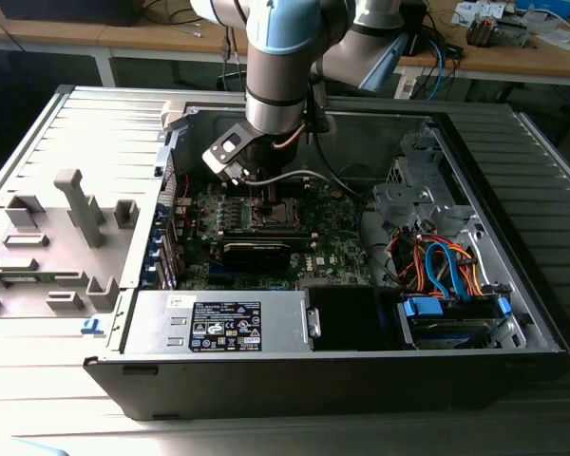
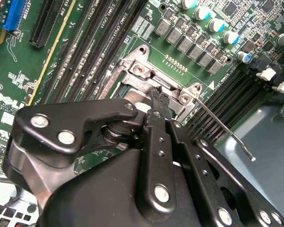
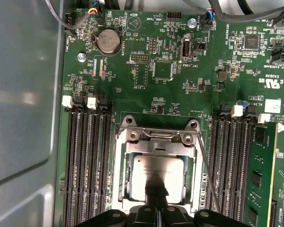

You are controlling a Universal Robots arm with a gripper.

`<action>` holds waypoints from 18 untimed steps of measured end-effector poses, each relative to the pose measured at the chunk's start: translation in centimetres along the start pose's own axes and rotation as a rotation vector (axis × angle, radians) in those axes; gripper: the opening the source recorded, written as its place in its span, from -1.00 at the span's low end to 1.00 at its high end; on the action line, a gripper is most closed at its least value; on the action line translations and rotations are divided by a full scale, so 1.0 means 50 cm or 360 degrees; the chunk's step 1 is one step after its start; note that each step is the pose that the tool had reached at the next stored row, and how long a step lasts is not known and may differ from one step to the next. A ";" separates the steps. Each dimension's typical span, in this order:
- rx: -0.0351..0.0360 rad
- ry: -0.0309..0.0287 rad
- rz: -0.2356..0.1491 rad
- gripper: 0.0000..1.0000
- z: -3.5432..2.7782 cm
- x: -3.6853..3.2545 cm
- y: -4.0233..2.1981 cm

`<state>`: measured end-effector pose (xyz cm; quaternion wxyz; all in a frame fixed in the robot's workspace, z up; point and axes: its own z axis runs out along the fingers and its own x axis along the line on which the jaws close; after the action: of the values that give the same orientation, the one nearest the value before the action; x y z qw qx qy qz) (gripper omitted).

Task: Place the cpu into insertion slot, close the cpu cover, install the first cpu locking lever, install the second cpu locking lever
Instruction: 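Close the cpu cover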

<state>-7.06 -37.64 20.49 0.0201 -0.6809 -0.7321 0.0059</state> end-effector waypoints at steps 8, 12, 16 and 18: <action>0.0001 0.00010 0.0000 -0.79 -0.012 -0.001 0.023; 0.0003 0.00018 0.0000 -0.79 -0.035 -0.001 0.027; 0.0003 0.00051 -0.0001 -0.79 -0.059 -0.001 0.026; 0.0003 0.00052 -0.0001 -0.79 -0.065 -0.001 0.026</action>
<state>-5.64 -37.64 23.67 0.0219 -0.6807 -0.7322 0.0054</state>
